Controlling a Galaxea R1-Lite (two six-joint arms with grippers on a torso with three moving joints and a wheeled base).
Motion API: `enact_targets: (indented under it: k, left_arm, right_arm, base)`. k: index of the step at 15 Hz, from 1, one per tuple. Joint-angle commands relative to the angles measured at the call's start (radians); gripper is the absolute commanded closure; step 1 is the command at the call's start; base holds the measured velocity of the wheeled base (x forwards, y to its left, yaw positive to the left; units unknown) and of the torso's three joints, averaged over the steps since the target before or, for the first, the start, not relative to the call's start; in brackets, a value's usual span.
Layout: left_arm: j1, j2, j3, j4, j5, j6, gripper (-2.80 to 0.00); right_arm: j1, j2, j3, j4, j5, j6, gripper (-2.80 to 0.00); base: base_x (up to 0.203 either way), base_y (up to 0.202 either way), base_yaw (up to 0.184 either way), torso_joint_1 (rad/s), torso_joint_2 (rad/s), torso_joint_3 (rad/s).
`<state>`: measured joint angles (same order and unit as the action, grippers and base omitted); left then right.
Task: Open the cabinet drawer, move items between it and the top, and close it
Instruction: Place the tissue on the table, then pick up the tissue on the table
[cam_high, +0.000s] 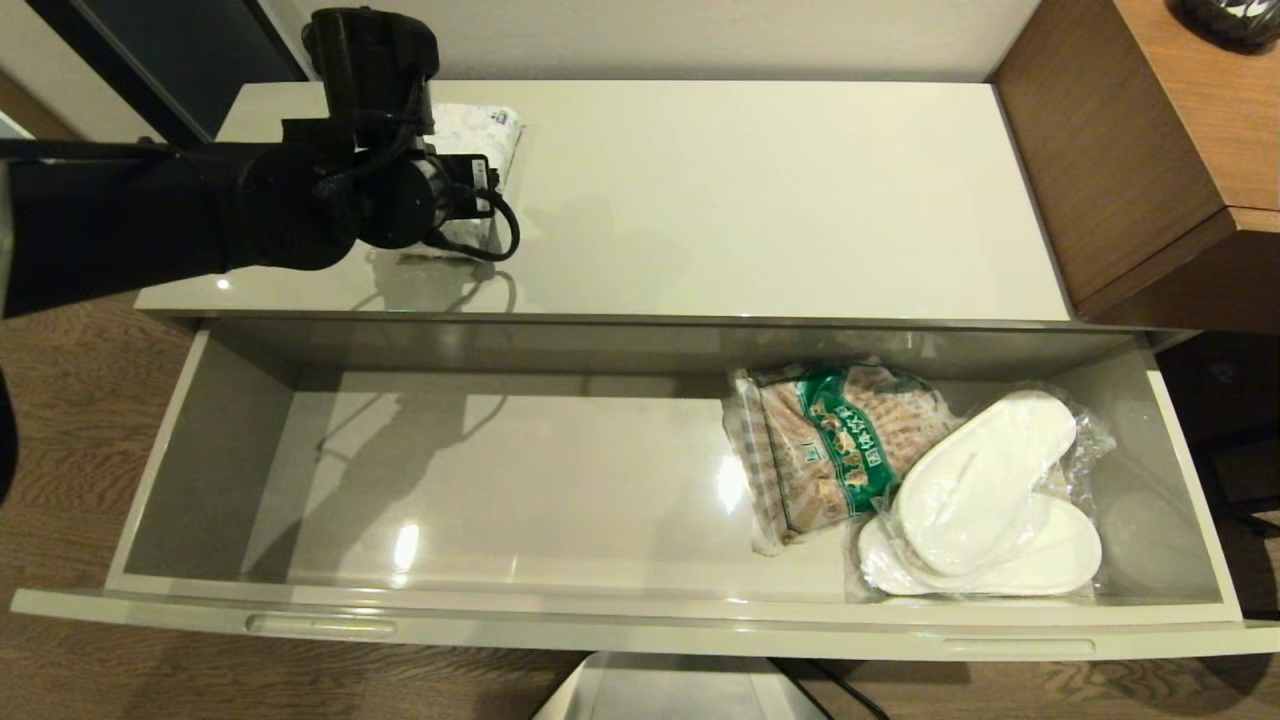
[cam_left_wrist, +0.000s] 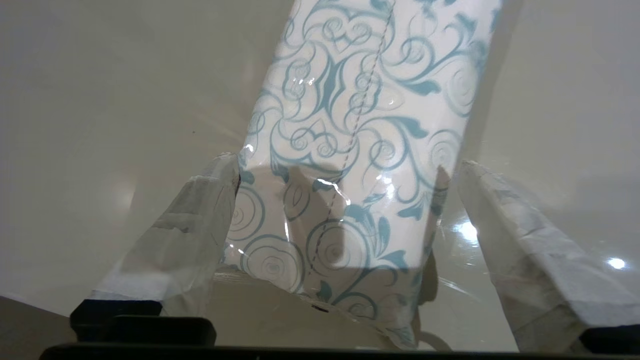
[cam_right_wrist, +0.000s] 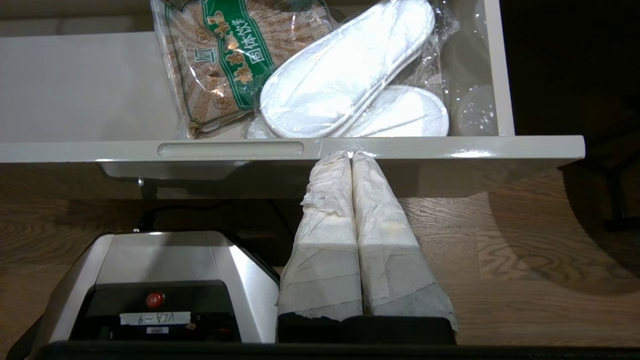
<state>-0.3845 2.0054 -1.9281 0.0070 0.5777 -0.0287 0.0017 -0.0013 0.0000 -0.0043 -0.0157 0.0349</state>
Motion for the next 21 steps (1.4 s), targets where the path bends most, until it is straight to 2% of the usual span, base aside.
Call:
enact_targets:
  k: [1,3,7,8,13,15,18,20,21]
  left_arm:
    - [-0.008,-0.026,0.001,-0.001,0.01,0.002,-2.8]
    - [-0.039,-0.081,0.007,0.002,0.069,0.012,-2.8]
    - [-0.044,-0.225,0.125,0.016,0.097,0.024,-2.8]
    - [-0.045,-0.292,0.183,0.025,0.097,0.034,0.0]
    - [-0.077,-0.525,0.456,0.124,0.096,0.054,0.0]
    - [-0.093,-0.683,0.677,0.188,0.097,0.05,0.0]
    - [-0.109,-0.831,1.019,0.254,0.093,-0.01,0.0]
    - [-0.12,-0.884,1.095,0.286,0.089,-0.061,0.0]
    - [-0.121,-0.882,1.119,0.288,0.057,-0.095,0.0]
  right_arm:
    - [0.001,-0.014,0.003,0.0,-0.001,0.0,0.0]
    - [0.0,-0.014,0.003,0.0,0.0,0.0,0.0]
    - [0.001,-0.014,0.003,0.0,-0.001,0.0,0.0]
    - [0.0,-0.014,0.003,0.0,-0.001,0.0,0.0]
    - [0.0,-0.014,0.003,0.0,0.0,0.0,0.0]
    - [0.0,-0.014,0.003,0.0,0.0,0.0,0.0]
    - [0.0,-0.014,0.003,0.0,0.0,0.0,0.0]
    - [0.0,-0.014,0.003,0.0,0.0,0.0,0.0]
    - [0.001,-0.014,0.003,0.0,0.0,0.0,0.0]
  base:
    - [0.0,0.0,0.0,0.0,0.0,0.0]
    - [0.0,0.0,0.0,0.0,0.0,0.0]
    - [0.0,0.0,0.0,0.0,0.0,0.0]
    - [0.0,0.0,0.0,0.0,0.0,0.0]
    - [0.0,0.0,0.0,0.0,0.0,0.0]
    - [0.0,0.0,0.0,0.0,0.0,0.0]
    - [0.0,0.0,0.0,0.0,0.0,0.0]
    - [0.0,0.0,0.0,0.0,0.0,0.0]
    - [0.0,0.0,0.0,0.0,0.0,0.0]
